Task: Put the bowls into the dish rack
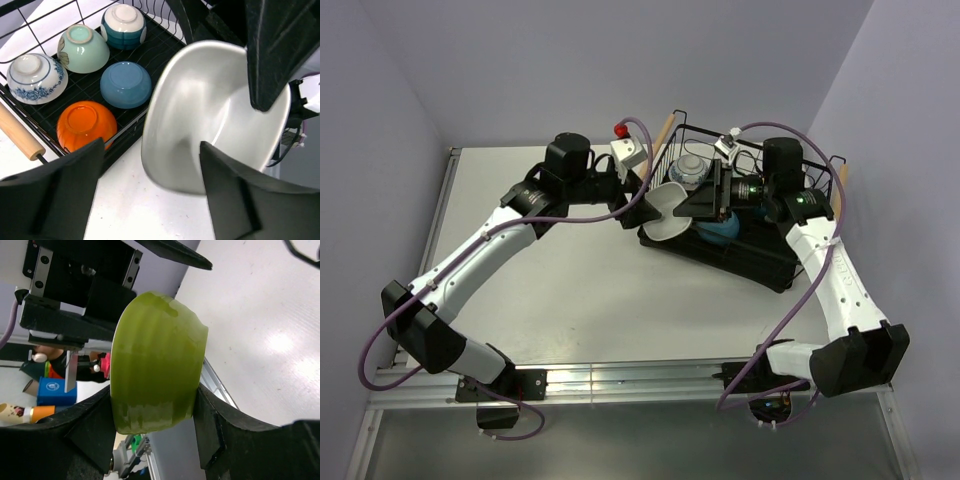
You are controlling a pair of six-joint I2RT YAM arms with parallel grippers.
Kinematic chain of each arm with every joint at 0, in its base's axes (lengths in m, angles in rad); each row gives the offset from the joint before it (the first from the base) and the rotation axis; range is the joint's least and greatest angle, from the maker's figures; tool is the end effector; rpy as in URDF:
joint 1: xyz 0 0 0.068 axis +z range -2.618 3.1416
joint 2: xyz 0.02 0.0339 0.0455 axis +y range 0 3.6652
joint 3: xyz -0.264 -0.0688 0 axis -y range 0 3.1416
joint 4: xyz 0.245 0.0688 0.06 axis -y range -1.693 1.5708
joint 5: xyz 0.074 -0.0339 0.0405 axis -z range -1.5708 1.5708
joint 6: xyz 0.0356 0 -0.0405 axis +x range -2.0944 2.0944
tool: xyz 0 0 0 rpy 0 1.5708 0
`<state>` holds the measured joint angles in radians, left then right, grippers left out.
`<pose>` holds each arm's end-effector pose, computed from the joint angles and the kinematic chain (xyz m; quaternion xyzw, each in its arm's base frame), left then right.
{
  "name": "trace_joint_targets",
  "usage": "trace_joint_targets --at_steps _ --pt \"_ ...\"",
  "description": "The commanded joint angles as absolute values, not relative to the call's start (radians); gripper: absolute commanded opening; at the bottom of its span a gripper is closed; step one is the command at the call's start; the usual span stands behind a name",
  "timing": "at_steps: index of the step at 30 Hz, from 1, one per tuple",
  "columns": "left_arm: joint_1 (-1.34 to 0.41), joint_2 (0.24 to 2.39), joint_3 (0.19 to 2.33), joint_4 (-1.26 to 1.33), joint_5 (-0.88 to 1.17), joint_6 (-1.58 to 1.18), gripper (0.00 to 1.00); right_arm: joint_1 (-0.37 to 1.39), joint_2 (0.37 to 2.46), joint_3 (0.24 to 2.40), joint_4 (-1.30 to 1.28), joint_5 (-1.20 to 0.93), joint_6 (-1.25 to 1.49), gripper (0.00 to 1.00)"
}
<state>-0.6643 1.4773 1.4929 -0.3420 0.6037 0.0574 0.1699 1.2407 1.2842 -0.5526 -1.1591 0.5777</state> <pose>0.2531 -0.2238 0.4070 0.4360 0.6647 -0.3968 0.4589 0.2445 0.0750 0.3908 -0.1254 0.7628 0.5943 0.2219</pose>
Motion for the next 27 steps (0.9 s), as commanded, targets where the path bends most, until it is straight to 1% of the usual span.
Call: trace_joint_targets --at_steps 1,3,6,9,10,12,14,17,22,27 --pt "-0.632 1.450 1.548 -0.302 0.655 -0.044 0.84 0.132 1.238 1.350 -0.572 -1.170 0.534 0.00" --pt "-0.603 1.447 1.552 -0.276 0.714 -0.095 0.96 0.108 1.249 1.361 -0.587 -1.157 0.520 0.00" --pt "-0.542 1.436 1.563 -0.236 0.749 -0.173 0.99 0.078 1.259 1.381 -0.629 -1.126 0.486 0.00" --pt "-0.497 1.421 1.565 -0.242 0.733 -0.192 0.99 0.037 1.275 1.431 -0.722 -1.056 0.413 0.00" --pt "-0.479 1.416 1.559 -0.245 0.726 -0.189 0.99 0.016 1.278 1.443 -0.776 -0.995 0.373 0.00" --pt "-0.463 1.396 1.542 -0.264 0.715 -0.181 1.00 0.000 1.285 1.477 -0.822 -0.941 0.318 0.00" --pt "-0.433 1.372 1.528 -0.288 0.686 -0.169 1.00 -0.076 1.287 1.499 -0.888 -0.853 0.278 0.00" --pt "-0.402 1.353 1.525 -0.333 0.655 -0.158 1.00 -0.126 1.285 1.522 -0.949 -0.769 0.215 0.00" --pt "-0.371 1.325 1.490 -0.357 0.629 -0.164 0.99 -0.153 1.285 1.557 -1.029 -0.591 0.134 0.00" --pt "-0.370 1.322 1.463 -0.385 0.510 -0.202 0.99 -0.155 1.296 1.566 -1.068 -0.343 0.091 0.00"
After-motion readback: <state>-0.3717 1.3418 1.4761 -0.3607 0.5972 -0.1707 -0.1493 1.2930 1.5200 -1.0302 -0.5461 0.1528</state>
